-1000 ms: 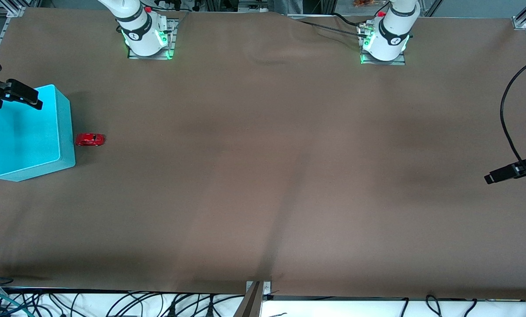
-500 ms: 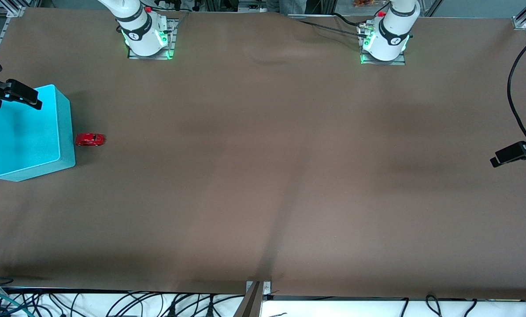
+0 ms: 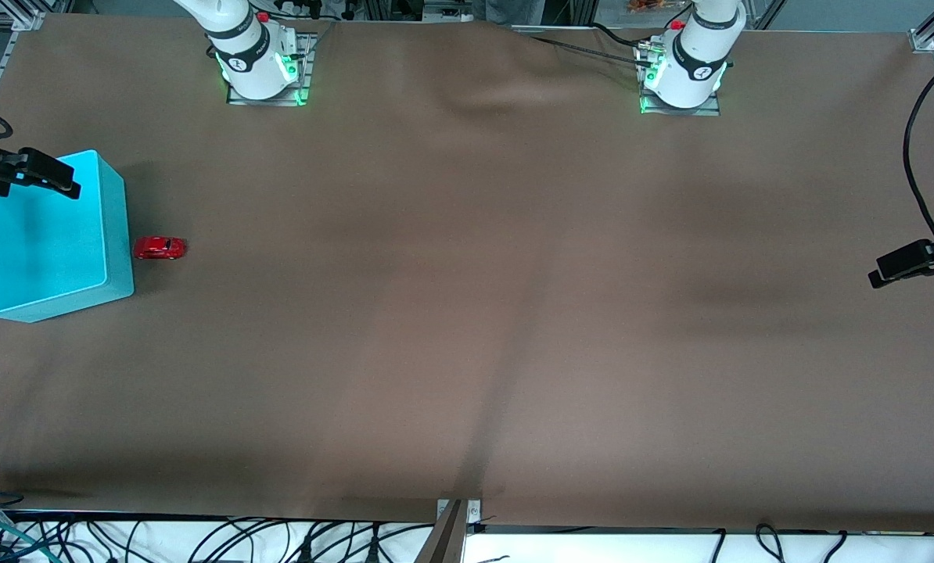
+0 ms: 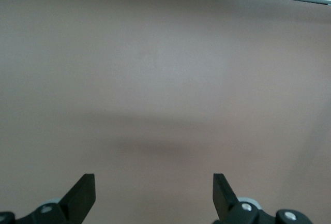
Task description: Wind red beetle toy and store in blue box
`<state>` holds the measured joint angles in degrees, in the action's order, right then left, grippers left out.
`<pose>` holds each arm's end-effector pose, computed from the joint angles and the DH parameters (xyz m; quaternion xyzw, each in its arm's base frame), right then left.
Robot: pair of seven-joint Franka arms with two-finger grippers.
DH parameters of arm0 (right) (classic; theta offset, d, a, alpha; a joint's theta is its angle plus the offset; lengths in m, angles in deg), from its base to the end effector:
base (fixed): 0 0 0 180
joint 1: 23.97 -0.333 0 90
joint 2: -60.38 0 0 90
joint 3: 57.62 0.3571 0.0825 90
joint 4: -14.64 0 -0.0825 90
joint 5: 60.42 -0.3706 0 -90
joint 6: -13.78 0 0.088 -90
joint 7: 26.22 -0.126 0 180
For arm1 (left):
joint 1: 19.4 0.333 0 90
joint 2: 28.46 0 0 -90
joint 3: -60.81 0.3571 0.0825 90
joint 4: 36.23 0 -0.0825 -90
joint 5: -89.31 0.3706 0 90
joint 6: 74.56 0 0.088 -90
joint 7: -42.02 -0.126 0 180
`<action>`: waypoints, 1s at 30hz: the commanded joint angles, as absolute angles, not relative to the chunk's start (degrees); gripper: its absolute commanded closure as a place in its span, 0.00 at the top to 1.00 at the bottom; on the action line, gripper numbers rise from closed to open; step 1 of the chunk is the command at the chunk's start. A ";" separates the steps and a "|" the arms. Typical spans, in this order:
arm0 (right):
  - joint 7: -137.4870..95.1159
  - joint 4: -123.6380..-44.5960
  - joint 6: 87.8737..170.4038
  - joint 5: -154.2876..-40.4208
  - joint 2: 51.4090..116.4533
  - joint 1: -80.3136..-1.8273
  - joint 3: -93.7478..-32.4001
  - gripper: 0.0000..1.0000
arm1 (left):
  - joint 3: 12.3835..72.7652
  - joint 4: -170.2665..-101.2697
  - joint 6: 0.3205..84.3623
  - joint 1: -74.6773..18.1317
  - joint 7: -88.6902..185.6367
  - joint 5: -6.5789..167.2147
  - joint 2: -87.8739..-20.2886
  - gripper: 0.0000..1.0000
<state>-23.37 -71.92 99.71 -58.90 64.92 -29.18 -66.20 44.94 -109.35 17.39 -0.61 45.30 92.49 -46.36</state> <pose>0.5577 -0.0326 0.6250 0.9988 -0.0049 -0.0456 0.0167 0.6441 0.0709 0.6047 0.9980 0.0605 0.0138 0.0143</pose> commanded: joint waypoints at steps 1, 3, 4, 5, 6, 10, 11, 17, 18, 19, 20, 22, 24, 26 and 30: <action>-23.84 -74.56 100.09 -58.40 63.20 -28.89 -65.89 1.00 | 44.82 -109.53 16.67 -0.94 44.31 92.92 -45.60 1.00; -23.84 -77.28 102.01 -58.49 61.71 -28.72 -65.89 1.00 | 45.08 -109.53 16.67 -1.64 44.31 92.83 -45.69 1.00; -23.84 -78.77 103.07 -58.40 60.83 -28.63 -65.89 1.00 | 45.17 -109.62 16.67 -1.99 44.31 92.83 -45.77 1.00; -23.84 -80.09 104.04 -58.40 60.21 -28.63 -65.97 1.00 | 45.17 -109.62 16.67 -2.17 44.31 93.00 -45.77 1.00; -23.84 -81.32 104.92 -58.40 59.68 -28.63 -65.97 1.00 | 45.17 -109.62 16.67 -2.17 44.31 93.09 -45.77 1.00; -23.93 -85.11 107.82 -58.40 58.62 -28.45 -65.97 1.00 | 44.99 -109.62 16.67 -2.26 44.22 93.26 -45.77 1.00; -23.93 -86.07 108.69 -58.40 58.36 -28.37 -66.06 1.00 | 44.99 -109.62 16.67 -2.26 44.22 93.26 -45.77 1.00; -23.85 -91.87 113.27 -58.40 56.34 -27.49 -66.15 1.00 | 45.08 -109.62 16.94 -2.26 44.13 93.35 -46.04 1.00; -23.93 -92.58 113.80 -58.40 56.25 -27.49 -66.24 1.00 | 45.08 -109.62 16.94 -2.26 44.13 93.27 -46.04 1.00; -23.85 -93.11 114.24 -58.40 56.16 -27.49 -66.24 1.00 | 45.08 -109.53 17.02 -2.26 44.13 93.26 -46.12 1.00; -23.84 -93.55 114.68 -58.40 56.16 -27.40 -66.33 1.00 | 45.08 -109.62 17.02 -2.26 44.13 93.26 -46.13 1.00; -23.84 -94.51 115.12 -58.31 56.16 -27.40 -66.41 1.00 | 45.08 -109.62 17.02 -2.35 44.13 93.26 -46.04 1.00; -23.84 -95.48 115.99 -58.31 56.16 -26.96 -66.41 1.00 | 45.08 -109.62 17.02 -2.43 44.13 93.35 -46.13 1.00; -23.84 -96.36 116.79 -58.40 56.25 -26.52 -66.59 1.00 | 45.08 -109.53 17.02 -2.44 44.13 93.35 -46.13 1.00; -23.84 -99.69 120.47 -58.40 56.07 -26.52 -66.94 1.00 | 45.17 -109.53 17.11 -2.52 44.13 93.27 -46.12 1.00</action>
<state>-23.41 -94.11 115.87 -58.90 58.40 -27.18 -66.90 44.92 -109.59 17.38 -2.17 45.18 92.49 -46.38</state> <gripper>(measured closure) 0.000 0.000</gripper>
